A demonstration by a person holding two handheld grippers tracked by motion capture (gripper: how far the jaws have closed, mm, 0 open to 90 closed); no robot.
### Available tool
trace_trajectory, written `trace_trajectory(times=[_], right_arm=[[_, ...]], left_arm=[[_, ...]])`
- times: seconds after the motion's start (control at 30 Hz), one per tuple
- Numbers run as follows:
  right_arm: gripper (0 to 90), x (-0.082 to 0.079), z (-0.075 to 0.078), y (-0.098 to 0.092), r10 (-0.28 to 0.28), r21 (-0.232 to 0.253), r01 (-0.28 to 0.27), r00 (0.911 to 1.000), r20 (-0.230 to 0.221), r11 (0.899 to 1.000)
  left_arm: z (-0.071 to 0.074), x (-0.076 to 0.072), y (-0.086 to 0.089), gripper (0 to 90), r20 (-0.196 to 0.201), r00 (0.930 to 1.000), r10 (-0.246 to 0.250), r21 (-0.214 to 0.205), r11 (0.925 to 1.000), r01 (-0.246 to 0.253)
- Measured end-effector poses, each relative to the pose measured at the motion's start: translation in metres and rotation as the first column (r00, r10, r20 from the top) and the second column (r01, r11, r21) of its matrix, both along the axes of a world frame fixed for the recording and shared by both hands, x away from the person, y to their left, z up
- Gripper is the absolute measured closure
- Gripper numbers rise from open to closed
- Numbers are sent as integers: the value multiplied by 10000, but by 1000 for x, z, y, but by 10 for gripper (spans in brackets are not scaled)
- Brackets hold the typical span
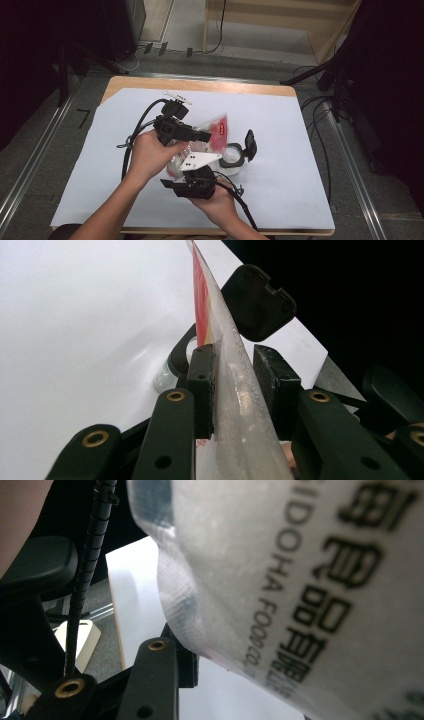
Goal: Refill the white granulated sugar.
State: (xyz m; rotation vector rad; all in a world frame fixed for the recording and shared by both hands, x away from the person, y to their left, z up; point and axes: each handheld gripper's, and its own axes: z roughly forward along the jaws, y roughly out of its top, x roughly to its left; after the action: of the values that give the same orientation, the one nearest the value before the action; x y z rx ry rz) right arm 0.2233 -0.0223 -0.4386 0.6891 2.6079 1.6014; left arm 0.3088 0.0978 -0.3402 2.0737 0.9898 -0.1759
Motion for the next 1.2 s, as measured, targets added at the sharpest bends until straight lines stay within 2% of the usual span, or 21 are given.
trace_trajectory(times=[0.87, 0.97, 1.1, 1.2], right_arm=[[639, 0, 1, 0, -84, -72, 83, 10000, -33, 9999], [639, 0, 1, 0, -121, -83, 120, 9999, -61, 9999], [639, 0, 1, 0, -155, -10, 155, 9999, -62, 9999], [640, 0, 1, -1, -178, 51, 179, 9998, -95, 9998]], left_arm=[[-1, 0, -1, 714, 3, 10000, -8, -56, 10000, 9], [0, 0, -2, 713, 29, 10000, -23, 107, 9999, 22], [0, -1, -3, 700, 40, 10000, 7, -51, 10000, -7], [1, -2, -3, 705, 93, 10000, 0, 65, 10000, 0]])
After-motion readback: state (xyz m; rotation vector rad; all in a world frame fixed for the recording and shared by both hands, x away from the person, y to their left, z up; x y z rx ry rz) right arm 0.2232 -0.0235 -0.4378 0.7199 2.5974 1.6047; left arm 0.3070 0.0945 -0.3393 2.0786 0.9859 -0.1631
